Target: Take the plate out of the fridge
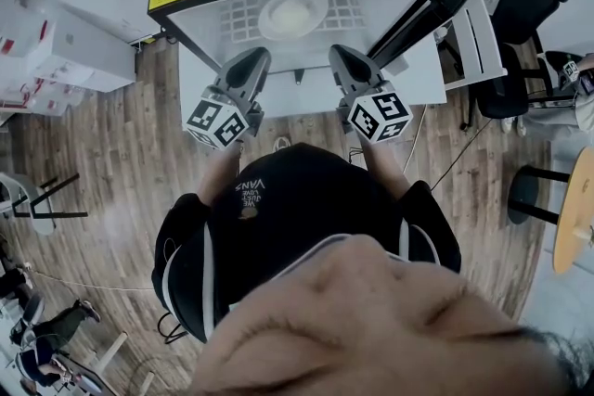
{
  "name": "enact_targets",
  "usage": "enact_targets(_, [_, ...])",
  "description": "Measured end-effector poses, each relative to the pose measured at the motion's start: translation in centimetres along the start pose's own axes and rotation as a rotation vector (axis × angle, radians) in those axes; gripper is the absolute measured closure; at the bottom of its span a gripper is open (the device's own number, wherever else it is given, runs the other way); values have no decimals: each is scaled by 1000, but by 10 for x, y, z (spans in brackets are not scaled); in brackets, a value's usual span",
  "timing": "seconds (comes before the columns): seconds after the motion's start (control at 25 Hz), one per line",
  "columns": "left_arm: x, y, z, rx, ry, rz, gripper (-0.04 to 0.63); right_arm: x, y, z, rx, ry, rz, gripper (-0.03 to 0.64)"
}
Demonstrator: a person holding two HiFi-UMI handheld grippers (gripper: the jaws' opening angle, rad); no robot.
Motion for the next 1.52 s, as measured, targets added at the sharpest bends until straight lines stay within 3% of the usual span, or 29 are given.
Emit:
enact_targets(0.56, [26,-15,-23,88,208,47,565,-8,-11,-4,19,0,-36,606])
enact_targets(0.88, [34,-19,-37,98,326,61,563,-11,-17,-5,22,-2,-39,606])
enact_targets(1.08, [32,-23,-36,107,413,58,491,-11,-20,-4,27,3,-37,606])
enact_targets(1.4, [29,-31,-43,112,665,40,463,-11,-22,-2,25,9,-39,606])
enact_targets(1.52, [30,-33,-46,101,723,37,463,-11,-22,-2,27,10,-40,606])
Point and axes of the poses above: the fingertips, and each gripper's own axes: y backward along the fingers, x to its left, z out of its top, the point moved 7 cm from there along y, backward along the fingers, and after that the axes turned 7 degrees about -y, right-handed, at the moved point
